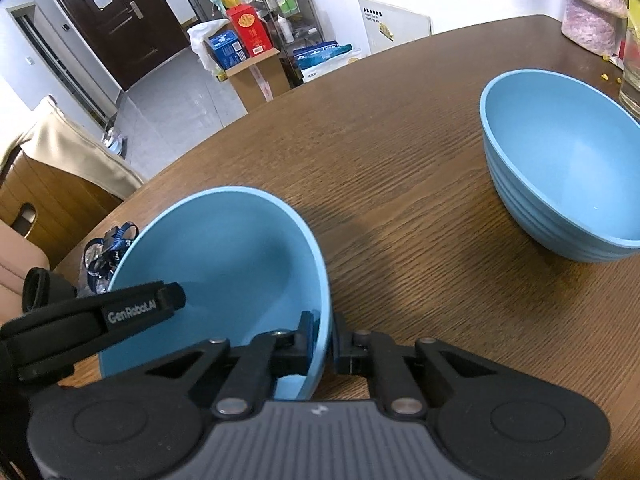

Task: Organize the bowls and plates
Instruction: 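Lift and carry the gripped light-blue bowl with both grippers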

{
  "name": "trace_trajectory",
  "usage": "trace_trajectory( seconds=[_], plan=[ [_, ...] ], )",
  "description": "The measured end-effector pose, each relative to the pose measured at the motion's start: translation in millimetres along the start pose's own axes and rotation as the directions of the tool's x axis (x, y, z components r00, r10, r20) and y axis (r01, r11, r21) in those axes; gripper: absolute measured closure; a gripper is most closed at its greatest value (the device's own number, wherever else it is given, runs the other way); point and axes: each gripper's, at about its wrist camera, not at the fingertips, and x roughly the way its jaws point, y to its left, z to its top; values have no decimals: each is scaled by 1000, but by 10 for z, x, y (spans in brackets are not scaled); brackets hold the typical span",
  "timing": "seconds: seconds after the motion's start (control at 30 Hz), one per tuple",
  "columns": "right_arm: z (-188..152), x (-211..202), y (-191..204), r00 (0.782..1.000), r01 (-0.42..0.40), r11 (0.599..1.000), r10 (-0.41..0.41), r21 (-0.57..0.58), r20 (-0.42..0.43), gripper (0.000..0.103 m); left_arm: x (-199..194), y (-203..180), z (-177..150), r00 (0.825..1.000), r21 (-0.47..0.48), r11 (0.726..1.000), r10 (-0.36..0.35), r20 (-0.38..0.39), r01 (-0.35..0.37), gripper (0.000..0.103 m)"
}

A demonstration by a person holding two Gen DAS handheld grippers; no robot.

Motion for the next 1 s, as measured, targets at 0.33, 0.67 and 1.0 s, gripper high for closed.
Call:
trace_trajectory(
  seconds=[0.33,0.67,1.0],
  plan=[
    [-59,-174,-14,999,-12,1000,12,-3,30,95,-172,14,-2,999,5,1000,-12,33,12,74],
    [-163,-442,-27,999,-5,1000,6,-14,51,95,-447,8,-65,997,13,999,-34,67,34,75],
    [-312,-801,-65,996,-7,1000,9,-17,91,94,-825,-49,-164,992,22,997,-71,105,69,75]
  ],
)
